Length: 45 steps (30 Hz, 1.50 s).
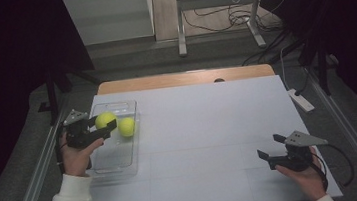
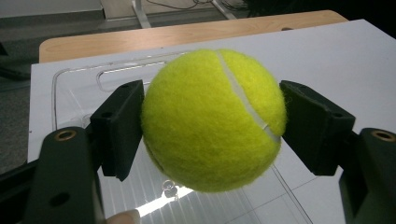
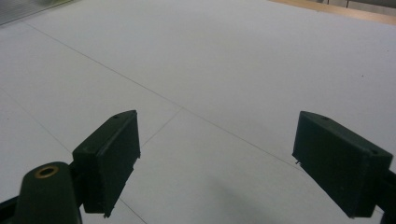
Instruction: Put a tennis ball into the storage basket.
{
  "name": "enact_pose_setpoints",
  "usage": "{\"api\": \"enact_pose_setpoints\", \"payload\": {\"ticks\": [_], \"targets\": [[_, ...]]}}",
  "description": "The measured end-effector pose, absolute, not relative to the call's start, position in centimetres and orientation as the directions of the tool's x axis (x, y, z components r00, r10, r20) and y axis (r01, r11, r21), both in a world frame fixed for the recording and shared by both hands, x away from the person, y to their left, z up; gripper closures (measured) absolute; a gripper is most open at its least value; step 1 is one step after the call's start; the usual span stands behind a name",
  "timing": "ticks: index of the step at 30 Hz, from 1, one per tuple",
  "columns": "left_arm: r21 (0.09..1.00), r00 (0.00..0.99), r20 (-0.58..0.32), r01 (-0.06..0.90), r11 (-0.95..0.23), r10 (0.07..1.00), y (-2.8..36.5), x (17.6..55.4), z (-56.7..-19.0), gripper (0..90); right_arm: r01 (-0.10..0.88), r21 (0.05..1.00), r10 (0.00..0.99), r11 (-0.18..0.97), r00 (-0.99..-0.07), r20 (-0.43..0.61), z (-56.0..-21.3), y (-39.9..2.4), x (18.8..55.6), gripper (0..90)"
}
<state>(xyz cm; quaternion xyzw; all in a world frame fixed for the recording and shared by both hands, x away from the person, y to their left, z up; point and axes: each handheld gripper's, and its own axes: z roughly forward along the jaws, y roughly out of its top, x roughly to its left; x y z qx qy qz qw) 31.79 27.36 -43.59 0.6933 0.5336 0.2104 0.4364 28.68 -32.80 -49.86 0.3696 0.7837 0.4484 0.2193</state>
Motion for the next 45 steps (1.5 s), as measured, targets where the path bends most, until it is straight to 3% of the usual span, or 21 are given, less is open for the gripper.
{"api": "enact_pose_setpoints", "payload": {"ticks": [45], "targets": [[0.763, 0.327, -0.147, 0.639, -0.103, 0.934, 28.1, 31.8, -45.7, 27.0, 0.385, 0.863, 0.775, 0.327, -0.632, -0.013, -49.9, -32.8, 28.7, 15.3]]}}
